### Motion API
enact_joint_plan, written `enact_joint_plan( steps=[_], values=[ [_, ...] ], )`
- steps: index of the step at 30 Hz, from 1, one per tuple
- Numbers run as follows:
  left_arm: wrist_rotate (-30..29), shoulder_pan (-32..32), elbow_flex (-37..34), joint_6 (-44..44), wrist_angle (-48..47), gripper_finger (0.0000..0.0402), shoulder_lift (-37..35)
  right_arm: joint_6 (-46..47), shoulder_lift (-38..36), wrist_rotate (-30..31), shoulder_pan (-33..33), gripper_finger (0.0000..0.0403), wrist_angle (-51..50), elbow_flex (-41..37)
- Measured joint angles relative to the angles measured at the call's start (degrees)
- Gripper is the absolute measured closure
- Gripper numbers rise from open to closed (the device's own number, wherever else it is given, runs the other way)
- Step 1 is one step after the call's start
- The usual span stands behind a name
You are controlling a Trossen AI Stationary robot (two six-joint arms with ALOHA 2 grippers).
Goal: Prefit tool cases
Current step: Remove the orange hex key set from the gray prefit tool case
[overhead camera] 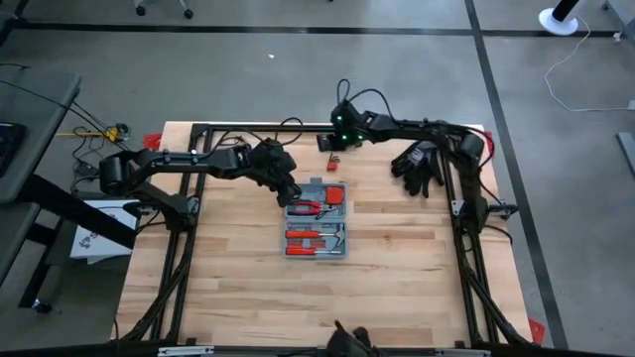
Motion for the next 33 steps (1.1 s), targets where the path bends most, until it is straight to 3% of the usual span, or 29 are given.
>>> enact_joint_plan(
  steps=[18, 26, 33],
  values=[
    [-2.5, 0.0, 0.0, 1.7, -0.5, 0.0355, 0.0, -6.9, 1.4, 5.6, -0.5, 0.0403, -16.3, 1.3],
    [-2.5, 0.0, 0.0, 2.1, -0.9, 0.0355, 0.0, -4.9, 1.2, 2.4, -0.4, 0.0403, -7.0, 1.3],
    [-2.8, 0.0, 0.0, 2.7, -2.1, 0.0355, 0.0, -5.1, 1.9, 2.2, -0.7, 0.0403, -6.9, 1.3]
  ],
)
